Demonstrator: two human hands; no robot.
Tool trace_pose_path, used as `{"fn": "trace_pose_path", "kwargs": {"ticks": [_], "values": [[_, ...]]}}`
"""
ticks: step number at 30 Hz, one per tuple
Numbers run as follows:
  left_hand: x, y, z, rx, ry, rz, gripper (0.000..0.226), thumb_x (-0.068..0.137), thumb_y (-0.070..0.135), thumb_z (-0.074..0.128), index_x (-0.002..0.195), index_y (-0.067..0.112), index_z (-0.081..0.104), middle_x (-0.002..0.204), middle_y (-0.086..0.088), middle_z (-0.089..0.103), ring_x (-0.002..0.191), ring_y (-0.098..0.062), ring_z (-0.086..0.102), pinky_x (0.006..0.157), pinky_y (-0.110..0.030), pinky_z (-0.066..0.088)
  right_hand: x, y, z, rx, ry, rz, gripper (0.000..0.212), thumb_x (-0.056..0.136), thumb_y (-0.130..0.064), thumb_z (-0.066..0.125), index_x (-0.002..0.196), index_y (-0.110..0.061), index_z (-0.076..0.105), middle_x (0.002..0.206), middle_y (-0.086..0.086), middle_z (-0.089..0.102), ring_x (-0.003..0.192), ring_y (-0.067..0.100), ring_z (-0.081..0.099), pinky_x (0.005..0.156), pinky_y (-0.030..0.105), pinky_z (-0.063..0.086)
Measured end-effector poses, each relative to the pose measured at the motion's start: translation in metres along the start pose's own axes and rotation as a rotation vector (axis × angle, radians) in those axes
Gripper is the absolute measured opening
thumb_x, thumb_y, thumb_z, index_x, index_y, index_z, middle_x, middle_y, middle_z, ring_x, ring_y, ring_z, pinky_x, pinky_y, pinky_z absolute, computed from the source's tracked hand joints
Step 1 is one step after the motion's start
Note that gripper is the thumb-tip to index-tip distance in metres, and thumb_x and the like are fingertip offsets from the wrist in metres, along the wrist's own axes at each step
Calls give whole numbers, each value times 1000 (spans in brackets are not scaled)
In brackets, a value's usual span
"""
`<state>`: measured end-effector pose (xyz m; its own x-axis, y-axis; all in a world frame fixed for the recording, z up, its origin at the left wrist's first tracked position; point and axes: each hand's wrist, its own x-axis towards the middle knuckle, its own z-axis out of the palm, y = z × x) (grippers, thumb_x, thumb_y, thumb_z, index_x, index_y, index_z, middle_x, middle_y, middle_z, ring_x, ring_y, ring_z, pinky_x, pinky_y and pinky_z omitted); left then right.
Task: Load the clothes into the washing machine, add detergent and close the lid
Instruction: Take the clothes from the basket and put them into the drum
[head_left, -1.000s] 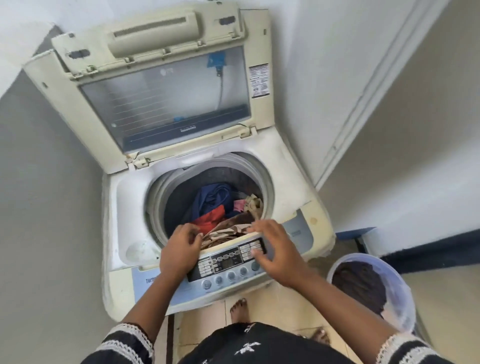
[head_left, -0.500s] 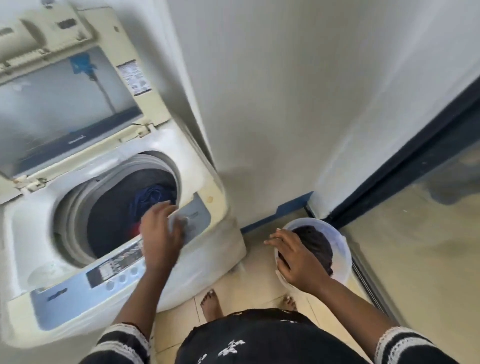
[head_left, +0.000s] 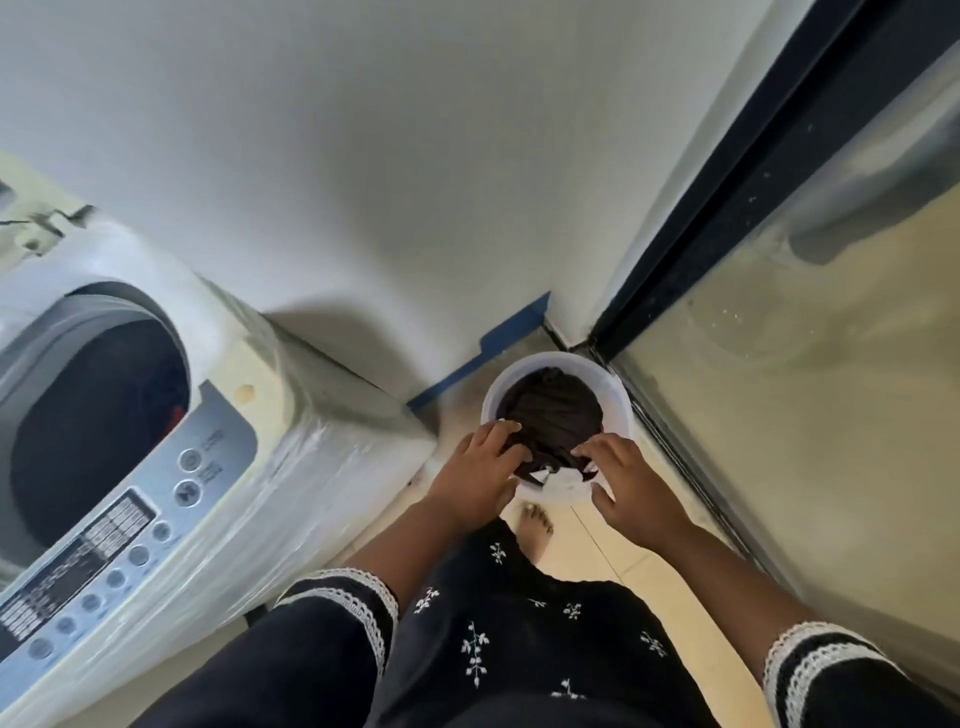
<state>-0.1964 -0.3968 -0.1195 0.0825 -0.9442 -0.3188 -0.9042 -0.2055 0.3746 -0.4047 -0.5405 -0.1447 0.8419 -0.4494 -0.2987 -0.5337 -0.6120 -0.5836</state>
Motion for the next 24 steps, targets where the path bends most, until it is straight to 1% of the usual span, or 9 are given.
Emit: {"fn": "trace_pose_path", "kwargs": {"ticks": [3, 6, 10, 12, 15, 17, 19, 21, 24], "values": [[13, -11, 30, 33, -217, -72, 49, 96, 29, 54, 142, 22, 42, 160, -10, 18, 148, -30, 15, 117, -42, 24, 2, 25, 21, 7, -97, 128, 47, 85, -9, 61, 130, -22, 53, 131, -2, 44, 121, 21, 44, 84, 32, 49], [27, -26, 65, 23, -377, -118, 52, 96, 30, 55, 144, 20, 39, 161, -12, 14, 148, -31, 13, 117, -44, 24, 15, 51, 54, 19, -245, 252, 47, 88, -13, 61, 133, -21, 50, 135, 1, 41, 124, 24, 41, 86, 37, 48], [48, -51, 113, 11, -469, -170, 58, 95, 32, 53, 148, 17, 34, 158, -11, 17, 146, -31, 17, 116, -43, 28, 51, 80, 108, 11, -448, 403, 46, 93, -21, 60, 136, -20, 47, 139, 6, 40, 128, 28, 41, 92, 39, 47], [63, -68, 142, -17, -477, -191, 57, 96, 32, 52, 148, 17, 33, 157, -10, 18, 145, -30, 17, 115, -42, 28, 78, 97, 141, 39, -518, 439, 49, 93, -26, 61, 139, -18, 45, 138, 10, 40, 128, 31, 44, 94, 40, 46], [86, -94, 185, -90, -443, -259, 51, 96, 28, 54, 143, 17, 38, 156, -10, 21, 143, -31, 22, 111, -43, 32, 121, 118, 188, 168, -611, 434, 63, 91, -34, 65, 146, -18, 39, 145, 13, 40, 132, 34, 45, 101, 42, 44], [100, -112, 214, -124, -400, -298, 46, 96, 27, 54, 140, 18, 42, 156, -10, 24, 141, -31, 26, 109, -43, 35, 151, 128, 221, 273, -602, 418, 68, 87, -39, 70, 146, -21, 41, 146, 11, 43, 132, 31, 46, 105, 44, 43], [111, -127, 237, -168, -372, -317, 45, 96, 27, 55, 139, 19, 44, 156, -10, 25, 140, -30, 28, 108, -42, 37, 176, 133, 254, 338, -555, 400, 71, 84, -52, 69, 145, -28, 43, 148, 8, 41, 136, 28, 43, 110, 44, 39], [119, -141, 256, -207, -346, -339, 47, 95, 24, 56, 140, 19, 43, 157, -10, 25, 141, -31, 28, 108, -43, 38, 198, 138, 285, 295, -552, 386, 68, 85, -58, 64, 146, -34, 42, 156, 10, 27, 142, 33, 32, 116, 47, 31], [122, -158, 270, -190, -287, -358, 52, 95, 24, 57, 143, 16, 40, 157, -10, 24, 139, -31, 31, 105, -42, 38, 218, 144, 308, 154, -647, 410, 57, 94, -52, 53, 146, -32, 43, 165, 8, 1, 148, 38, 14, 119, 51, 20]]}}
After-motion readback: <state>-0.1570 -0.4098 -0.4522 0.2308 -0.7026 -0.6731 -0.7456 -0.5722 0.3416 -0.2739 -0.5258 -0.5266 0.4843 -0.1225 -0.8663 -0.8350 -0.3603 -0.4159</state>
